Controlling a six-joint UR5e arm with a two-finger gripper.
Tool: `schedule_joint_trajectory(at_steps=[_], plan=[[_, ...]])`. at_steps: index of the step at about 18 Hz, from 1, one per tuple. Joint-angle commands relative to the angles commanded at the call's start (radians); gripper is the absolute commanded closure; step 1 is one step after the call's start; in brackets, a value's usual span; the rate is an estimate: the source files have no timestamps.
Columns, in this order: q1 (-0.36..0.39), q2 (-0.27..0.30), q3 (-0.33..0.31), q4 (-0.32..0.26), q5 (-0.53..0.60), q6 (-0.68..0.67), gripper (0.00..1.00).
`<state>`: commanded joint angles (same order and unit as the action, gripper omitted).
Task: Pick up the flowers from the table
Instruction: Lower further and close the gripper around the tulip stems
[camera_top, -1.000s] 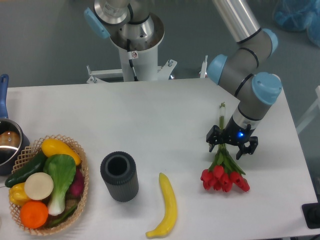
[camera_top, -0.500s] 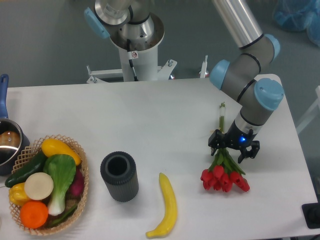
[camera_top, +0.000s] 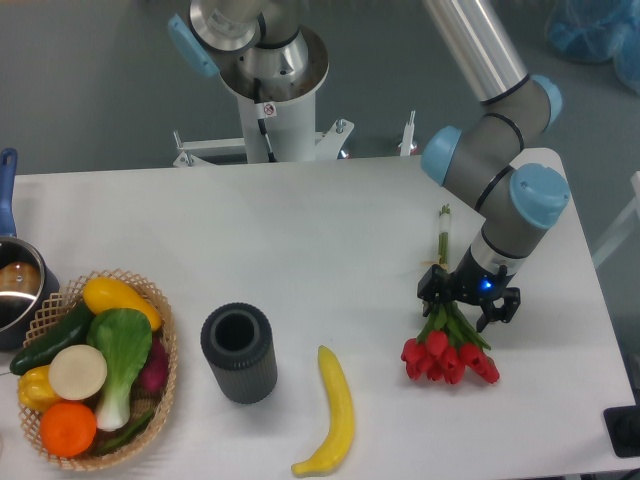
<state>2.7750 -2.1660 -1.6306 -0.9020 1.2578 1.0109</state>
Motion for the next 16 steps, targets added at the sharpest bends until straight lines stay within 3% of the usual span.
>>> schedule_joint_trajectory(at_steps=[16], plan=[[0.005,0.002,-0.023,0.02,0.005,0.035,0.0]])
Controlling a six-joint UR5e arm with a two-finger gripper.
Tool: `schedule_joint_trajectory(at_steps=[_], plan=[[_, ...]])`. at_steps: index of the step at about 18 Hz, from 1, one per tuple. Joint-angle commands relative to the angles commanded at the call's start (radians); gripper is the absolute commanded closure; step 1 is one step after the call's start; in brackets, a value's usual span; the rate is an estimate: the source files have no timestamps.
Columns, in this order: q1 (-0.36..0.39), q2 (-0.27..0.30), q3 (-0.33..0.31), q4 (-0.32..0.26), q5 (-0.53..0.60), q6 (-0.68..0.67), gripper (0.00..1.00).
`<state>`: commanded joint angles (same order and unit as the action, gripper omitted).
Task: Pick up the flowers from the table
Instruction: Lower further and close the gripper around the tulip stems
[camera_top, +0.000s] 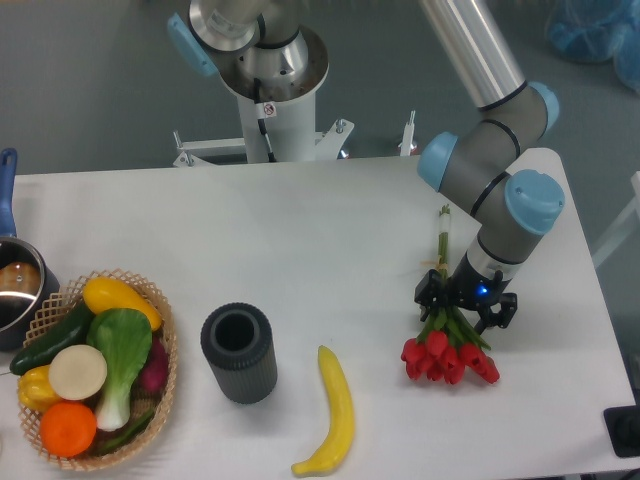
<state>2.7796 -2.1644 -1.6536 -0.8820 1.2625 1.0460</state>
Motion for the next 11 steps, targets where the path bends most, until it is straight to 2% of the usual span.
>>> schedule_joint_trajectory(at_steps=[11], plan=[[-0.003,-0.005,0.009,0.008,0.008,-0.004,0.0]])
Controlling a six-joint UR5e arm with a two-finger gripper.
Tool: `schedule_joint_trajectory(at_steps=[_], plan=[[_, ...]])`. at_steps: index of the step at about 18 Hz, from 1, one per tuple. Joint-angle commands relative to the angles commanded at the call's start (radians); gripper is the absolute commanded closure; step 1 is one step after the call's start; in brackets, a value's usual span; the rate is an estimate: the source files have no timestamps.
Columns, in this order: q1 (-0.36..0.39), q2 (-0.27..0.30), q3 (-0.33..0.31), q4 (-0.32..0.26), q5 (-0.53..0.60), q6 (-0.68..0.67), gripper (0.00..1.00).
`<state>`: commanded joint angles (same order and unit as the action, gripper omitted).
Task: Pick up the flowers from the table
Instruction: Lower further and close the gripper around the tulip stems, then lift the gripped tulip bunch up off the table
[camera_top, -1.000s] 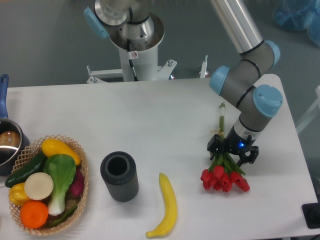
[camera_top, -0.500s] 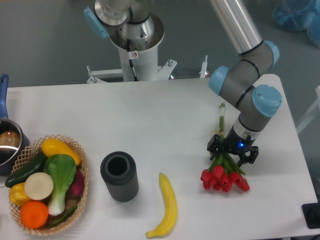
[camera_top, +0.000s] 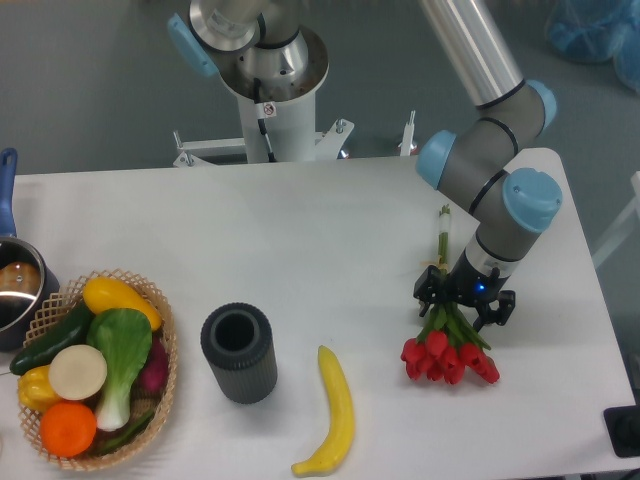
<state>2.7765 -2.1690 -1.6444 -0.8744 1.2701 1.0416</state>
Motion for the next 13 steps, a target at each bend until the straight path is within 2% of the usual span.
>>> schedule_joint_trajectory(at_steps=[8,9,12,13], plan=[[-0.002,-0.006,0.006,0.002,0.0,-0.003,0.0],[-0.003,-0.006,0.008,0.002,0.0,-0.003,0.02],[-0.003,-0.006,0.008,0.002,0.002,-0.005,0.18],[-0.003,-0.006,0.008,0.002,0.002,-0.005,0.21]])
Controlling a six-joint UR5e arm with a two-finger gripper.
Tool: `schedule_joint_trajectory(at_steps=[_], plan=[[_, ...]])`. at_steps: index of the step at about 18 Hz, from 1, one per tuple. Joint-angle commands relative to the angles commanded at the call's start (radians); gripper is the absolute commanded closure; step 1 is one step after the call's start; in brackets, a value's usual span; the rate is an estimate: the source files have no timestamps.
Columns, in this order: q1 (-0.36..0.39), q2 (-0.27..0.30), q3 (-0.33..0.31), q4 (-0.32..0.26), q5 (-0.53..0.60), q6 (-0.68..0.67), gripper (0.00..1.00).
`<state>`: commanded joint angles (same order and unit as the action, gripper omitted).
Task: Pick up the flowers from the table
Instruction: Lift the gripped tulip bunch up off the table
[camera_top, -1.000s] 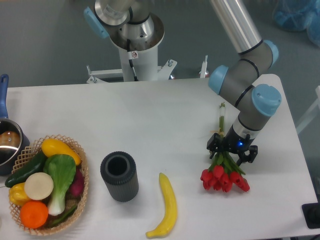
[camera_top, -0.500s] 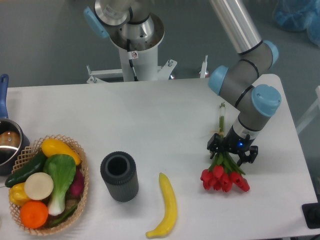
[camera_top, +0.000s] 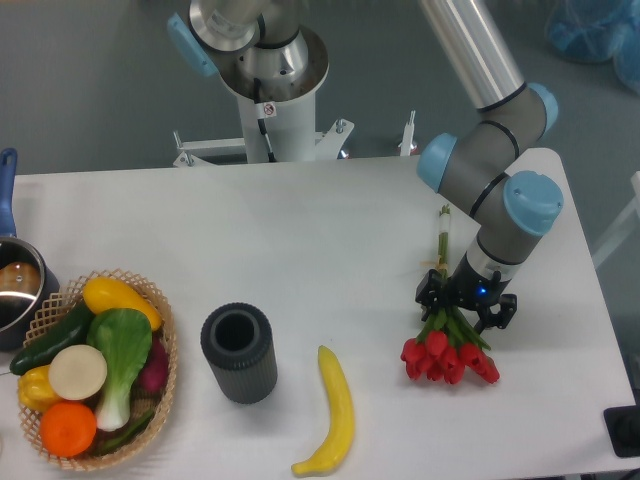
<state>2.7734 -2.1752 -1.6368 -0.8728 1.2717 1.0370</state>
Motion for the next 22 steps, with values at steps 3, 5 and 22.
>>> schedule_joint_trajectory(at_steps=[3,5,22], plan=[[0.0,0.0,0.0,0.0,-0.002,0.0,0.32],[0.0,0.002,0.003,0.0,-0.002,-0.002,0.39],[0.005,0.101,0.012,0.002,-0.053,0.011,0.45]])
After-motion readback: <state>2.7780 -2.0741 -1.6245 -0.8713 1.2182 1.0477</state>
